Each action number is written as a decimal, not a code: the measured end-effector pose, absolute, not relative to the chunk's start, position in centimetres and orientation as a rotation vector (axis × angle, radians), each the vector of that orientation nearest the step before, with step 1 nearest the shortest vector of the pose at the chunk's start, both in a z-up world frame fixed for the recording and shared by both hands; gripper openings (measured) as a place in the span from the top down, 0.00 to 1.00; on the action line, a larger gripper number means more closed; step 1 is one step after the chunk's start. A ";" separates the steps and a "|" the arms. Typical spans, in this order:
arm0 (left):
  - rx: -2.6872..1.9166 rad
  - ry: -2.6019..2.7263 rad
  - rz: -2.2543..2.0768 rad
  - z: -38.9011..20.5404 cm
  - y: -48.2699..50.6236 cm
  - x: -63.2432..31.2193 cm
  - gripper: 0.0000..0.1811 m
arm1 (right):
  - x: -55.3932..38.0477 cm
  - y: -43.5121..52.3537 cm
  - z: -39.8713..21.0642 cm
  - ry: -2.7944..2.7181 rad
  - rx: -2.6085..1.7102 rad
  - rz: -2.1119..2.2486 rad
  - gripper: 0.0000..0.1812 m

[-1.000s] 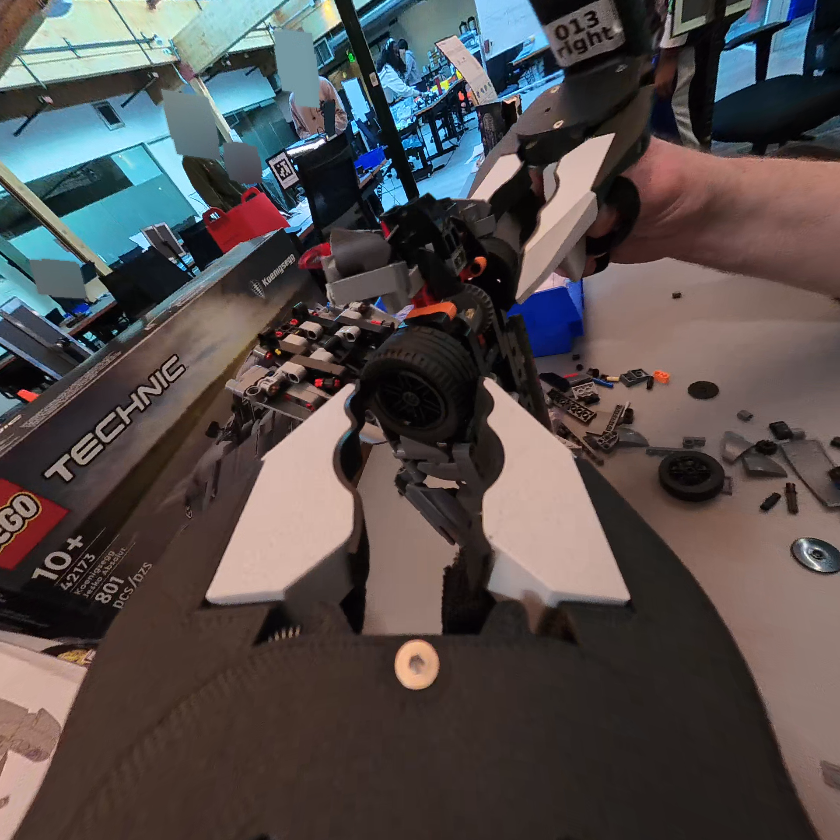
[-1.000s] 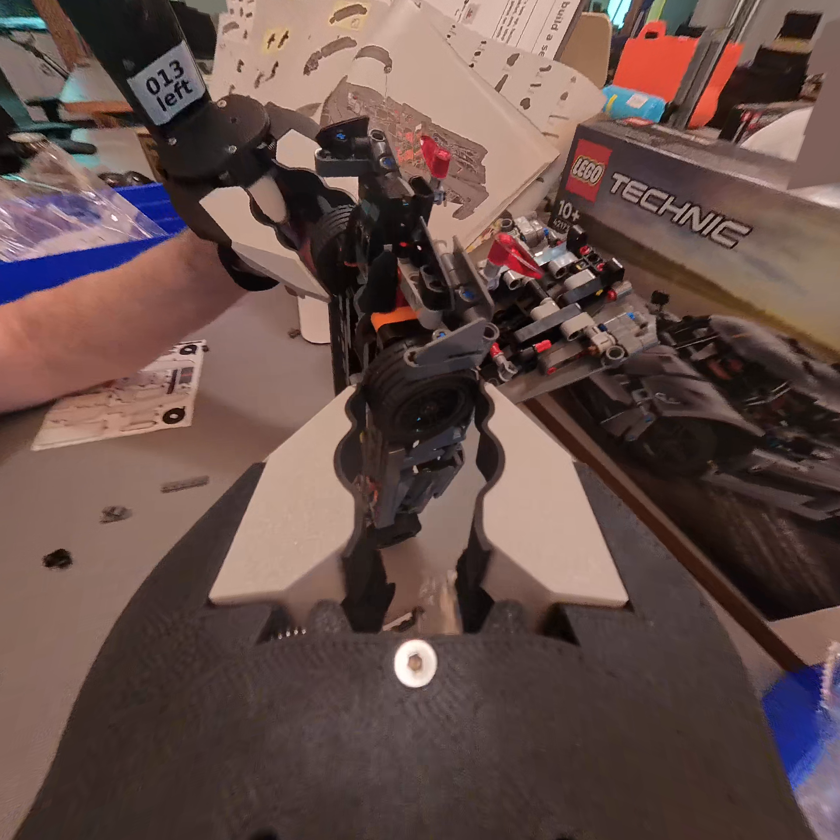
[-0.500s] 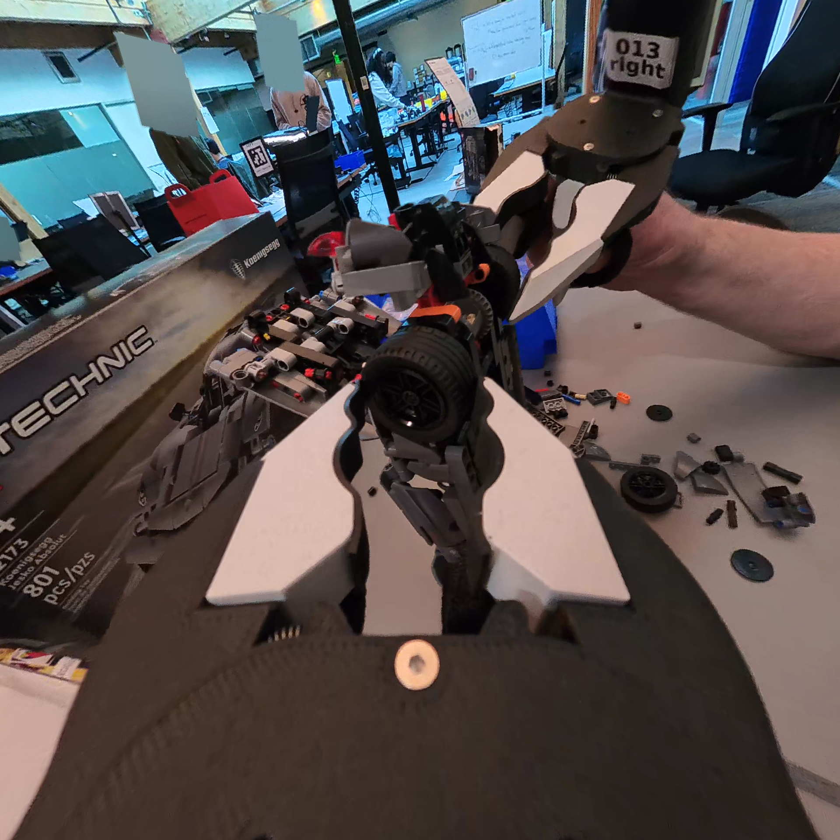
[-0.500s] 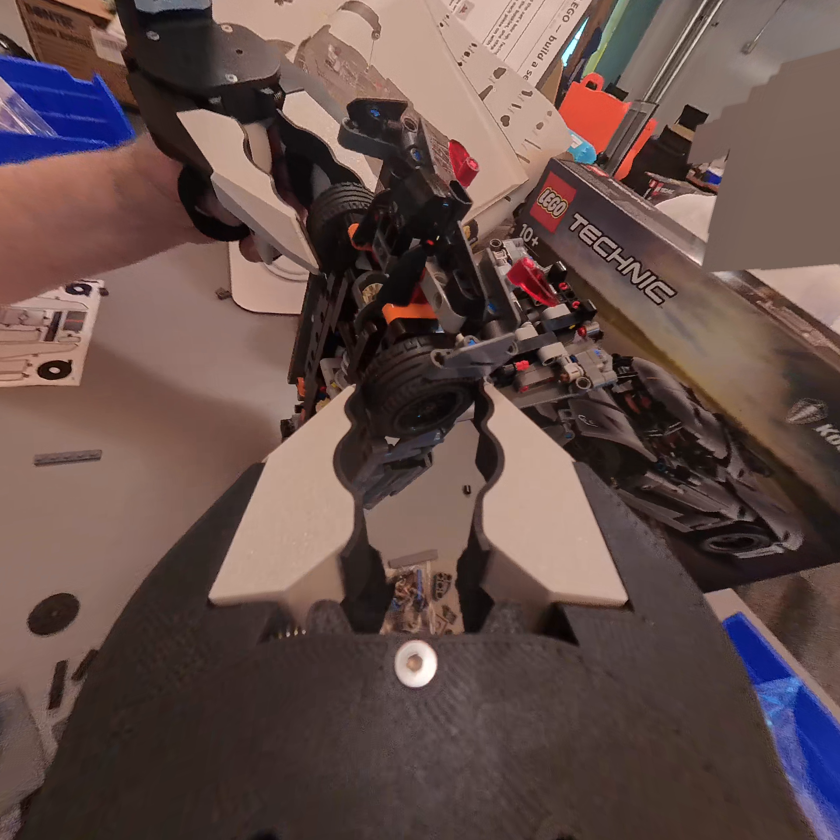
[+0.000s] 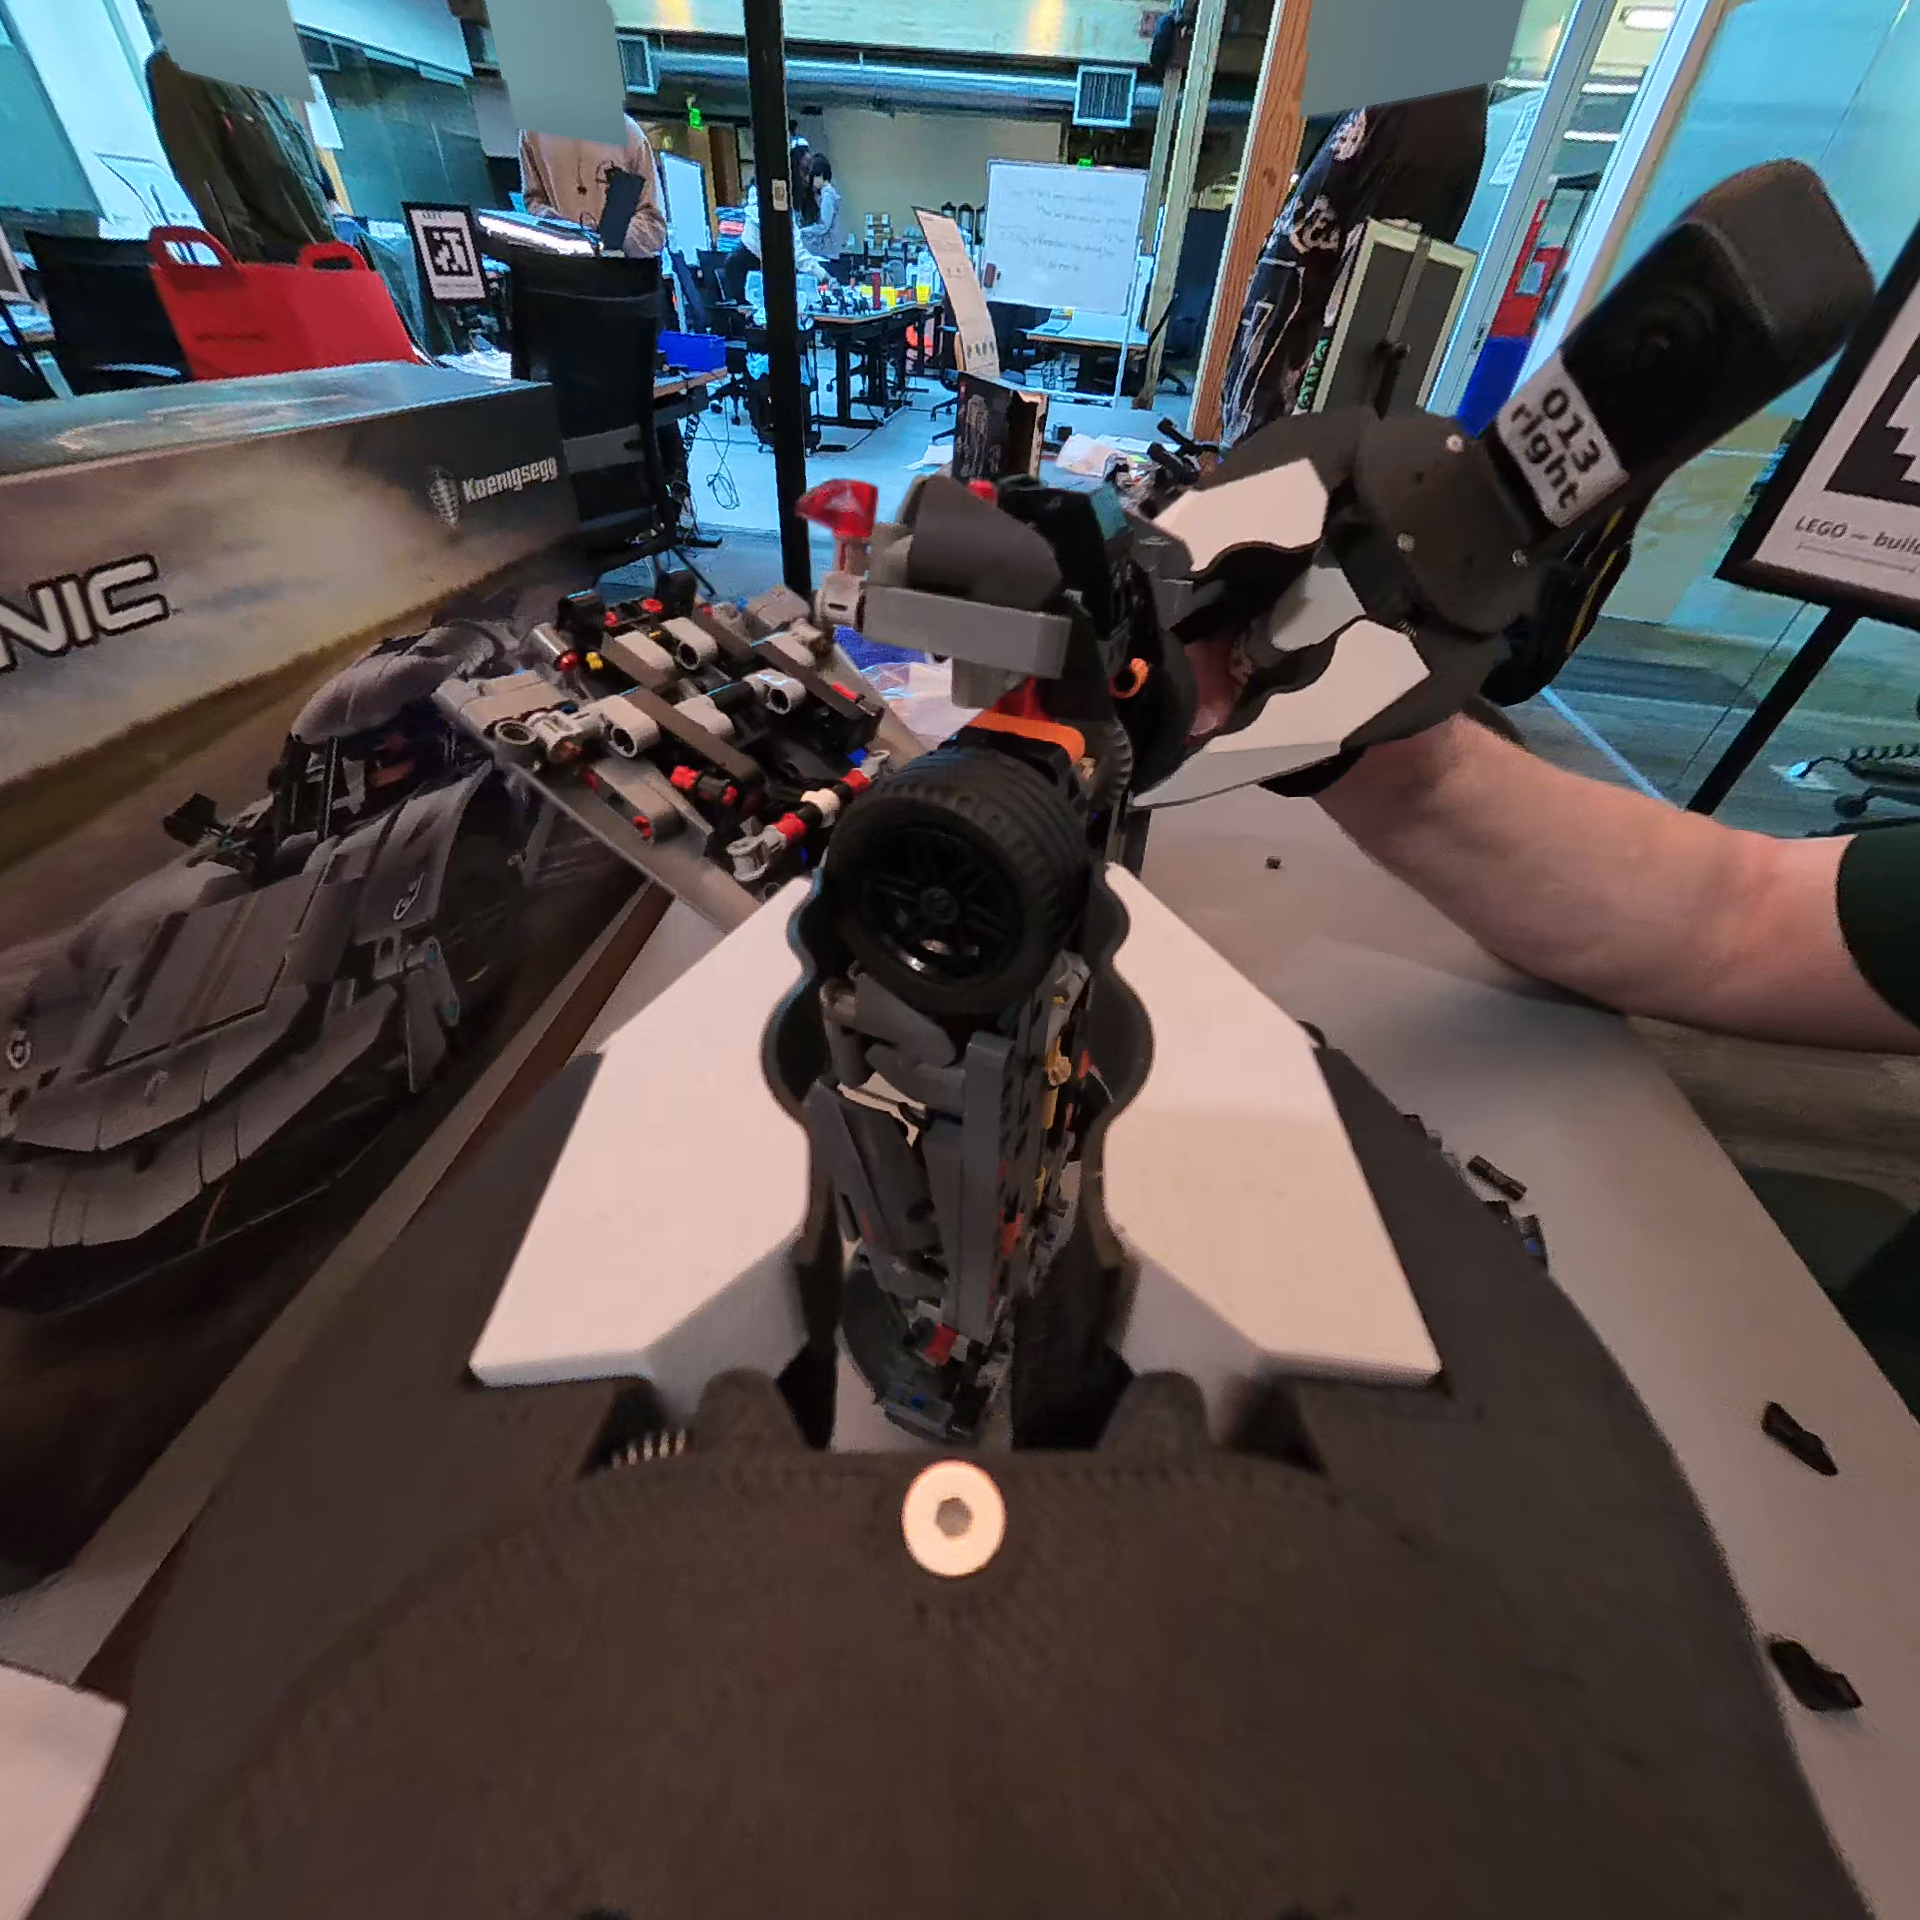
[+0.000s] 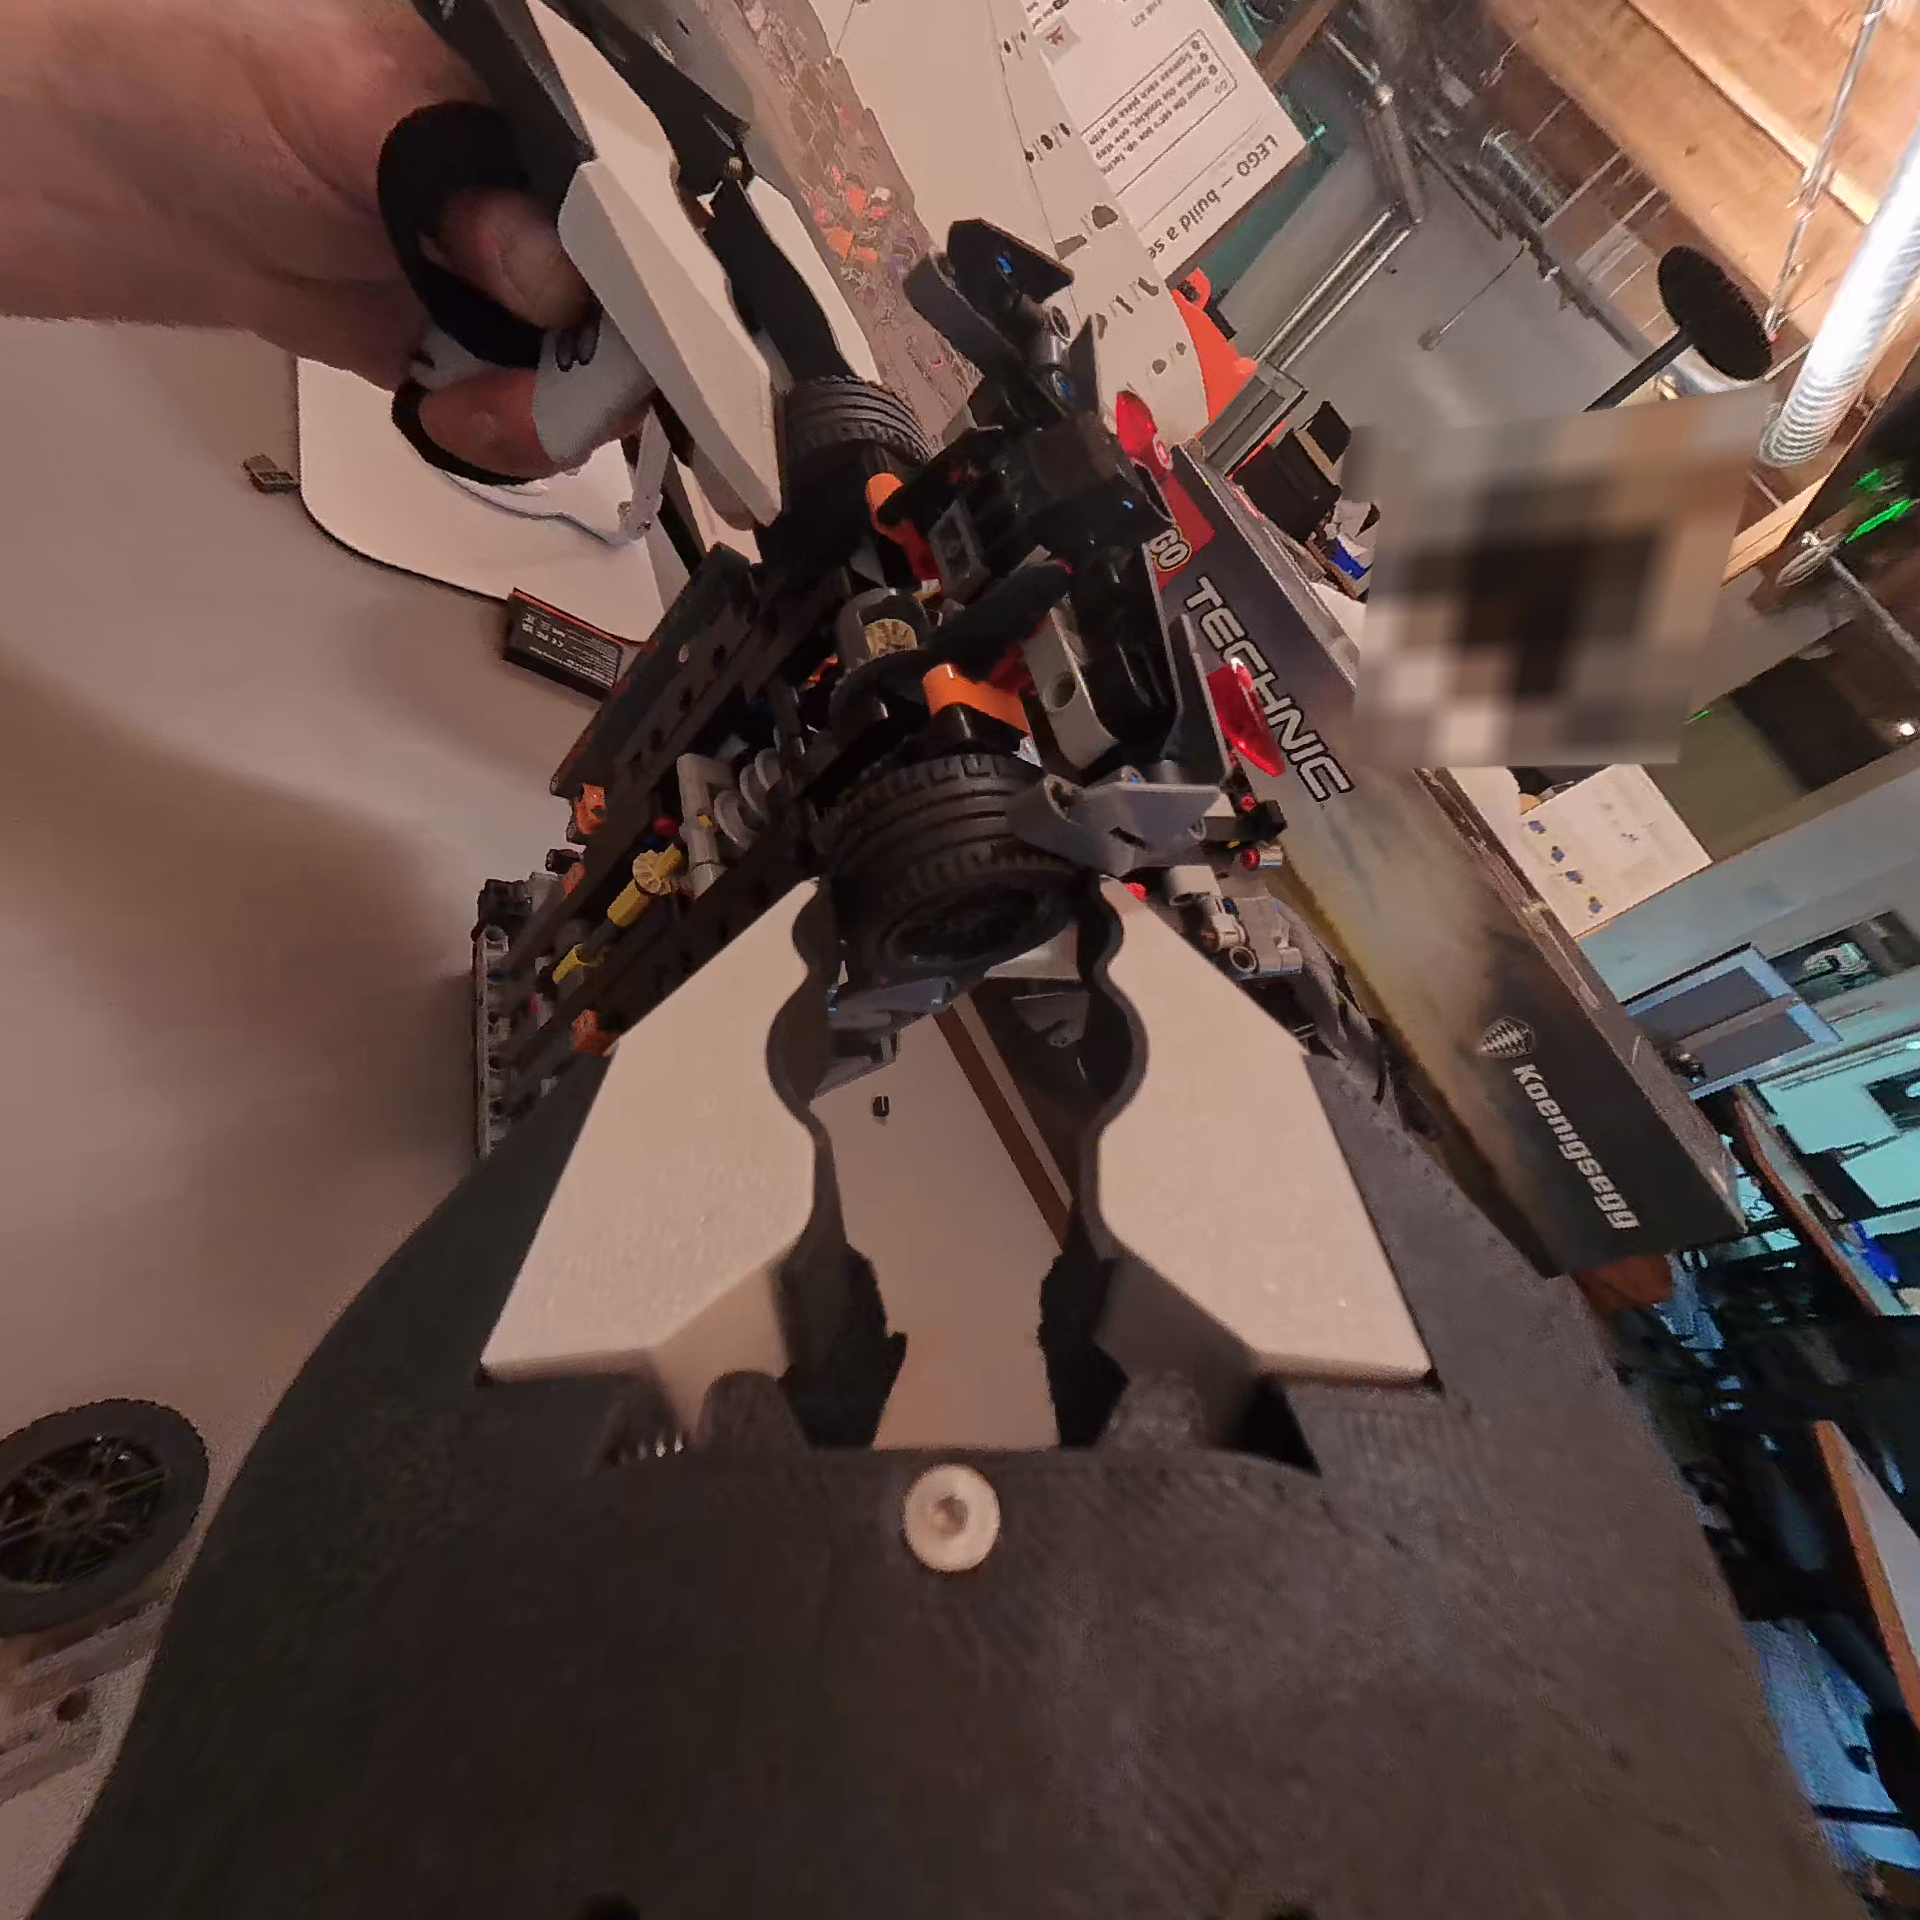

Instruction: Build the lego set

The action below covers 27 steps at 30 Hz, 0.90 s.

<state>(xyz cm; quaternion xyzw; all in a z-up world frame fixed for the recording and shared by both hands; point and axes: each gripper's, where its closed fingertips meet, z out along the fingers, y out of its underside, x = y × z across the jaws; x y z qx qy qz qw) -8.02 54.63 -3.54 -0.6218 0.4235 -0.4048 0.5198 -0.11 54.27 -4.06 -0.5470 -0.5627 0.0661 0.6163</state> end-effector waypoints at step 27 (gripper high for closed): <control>-1.445 1.037 -1.017 -3.6 54.4 -8.3 0.74 | -0.5 53.2 -4.1 -1.265 -1.369 0.419 0.76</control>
